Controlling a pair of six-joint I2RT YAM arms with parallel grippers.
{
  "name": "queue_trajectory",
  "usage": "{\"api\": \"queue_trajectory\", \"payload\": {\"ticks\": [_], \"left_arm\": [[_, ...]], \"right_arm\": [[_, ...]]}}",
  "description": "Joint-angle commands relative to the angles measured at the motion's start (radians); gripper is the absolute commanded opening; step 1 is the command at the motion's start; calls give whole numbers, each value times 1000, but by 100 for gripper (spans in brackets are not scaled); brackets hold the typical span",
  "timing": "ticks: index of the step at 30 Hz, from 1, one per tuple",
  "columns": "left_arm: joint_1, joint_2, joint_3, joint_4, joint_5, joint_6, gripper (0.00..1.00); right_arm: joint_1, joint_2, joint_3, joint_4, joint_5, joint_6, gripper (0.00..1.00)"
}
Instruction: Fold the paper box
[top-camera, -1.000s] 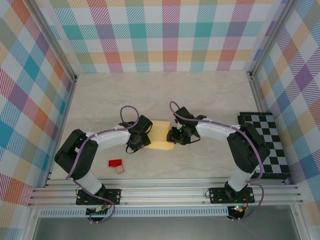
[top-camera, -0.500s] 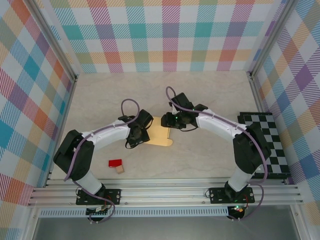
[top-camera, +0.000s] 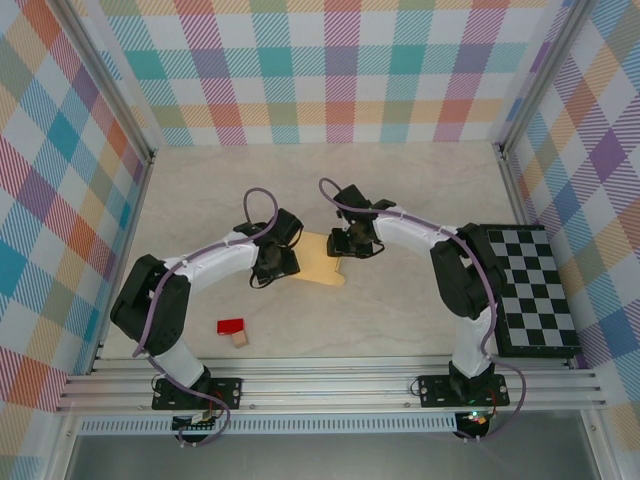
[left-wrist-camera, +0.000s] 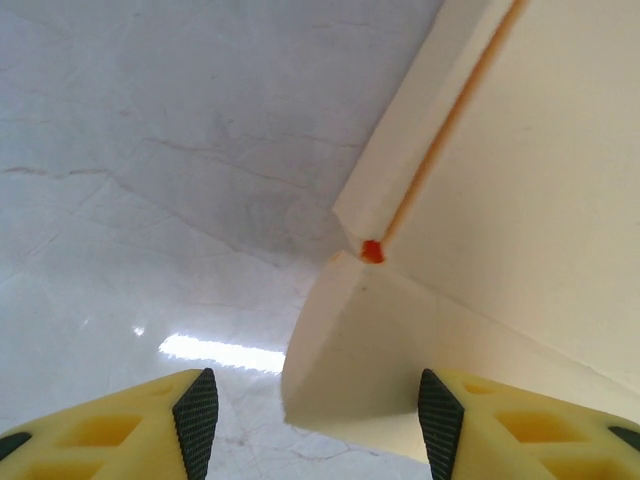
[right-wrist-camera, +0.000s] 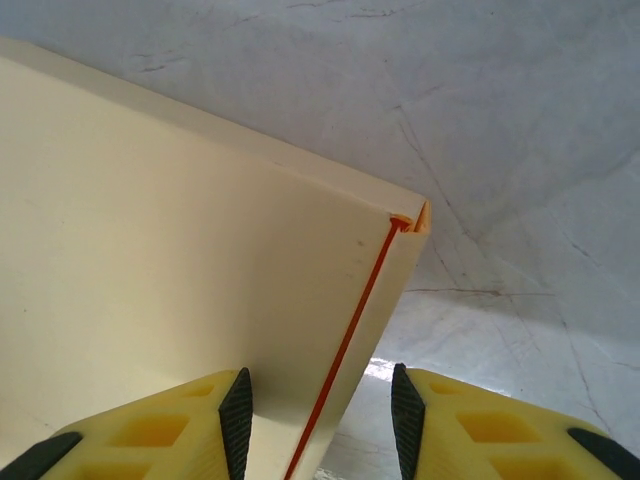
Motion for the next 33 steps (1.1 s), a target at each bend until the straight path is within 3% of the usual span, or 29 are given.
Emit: {"api": "queue_trajectory", "payload": {"ticks": [1,12,27,33], "left_arm": [[12,-1,-2,85,41,92,59],[29,-21,-31,151,72,188,48],[29,-110,-243,412,115,202,49],[28,-128,-289,524,155,184,37]], "right_arm": [[-9,17,26,-20,8,-55,43],[-46,27,43,-20,-19,-88,43],[-67,54,67,-57,-12,-115,43],[-73,59,76,-59,-16,-114,43]]}}
